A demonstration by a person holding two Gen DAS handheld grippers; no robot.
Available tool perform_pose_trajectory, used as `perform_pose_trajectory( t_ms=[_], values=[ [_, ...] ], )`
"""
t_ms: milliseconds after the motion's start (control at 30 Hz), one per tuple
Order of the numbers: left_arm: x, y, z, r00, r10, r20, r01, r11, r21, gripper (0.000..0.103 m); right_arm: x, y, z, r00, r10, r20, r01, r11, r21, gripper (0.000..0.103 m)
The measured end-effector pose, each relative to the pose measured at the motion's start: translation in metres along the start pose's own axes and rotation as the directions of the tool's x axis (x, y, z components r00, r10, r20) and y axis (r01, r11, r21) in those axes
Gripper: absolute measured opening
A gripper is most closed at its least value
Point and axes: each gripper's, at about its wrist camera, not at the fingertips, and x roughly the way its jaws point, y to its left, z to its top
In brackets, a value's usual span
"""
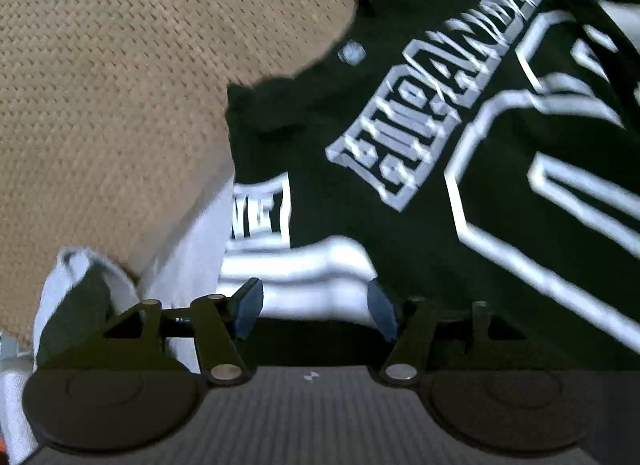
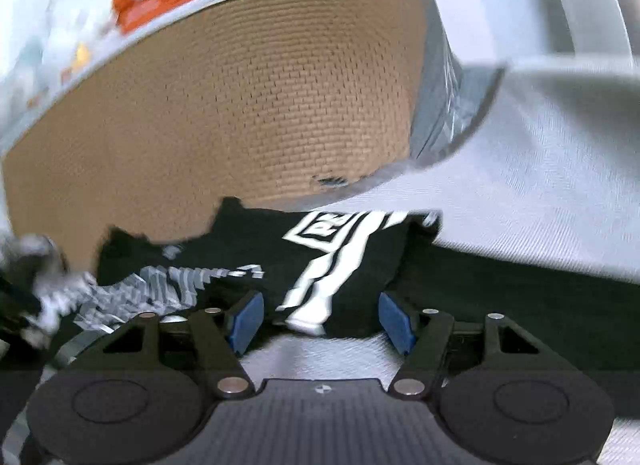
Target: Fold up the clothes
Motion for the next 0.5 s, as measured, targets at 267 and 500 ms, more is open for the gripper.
perform_pose_trajectory(
  t_ms=[267, 500],
  values=[
    [-0.015, -0.024, -0.047, 1.0, -0.012, -0.003, 0.012, 1.0, 0.012, 0.064, 0.015, 0.027, -0.001, 0.993, 0.043, -0.112, -0.072, 0.959, -0.273, 0.068],
    [-0.005, -0.035, -0.08, 0.996, 0.076, -0.054, -0.074, 0.997, 0.034, 0.062, 0.038, 0.052, -0.006, 0.987, -0.004, -0.162, -0.094, 0.8, -0.593, 0.051]
  ],
)
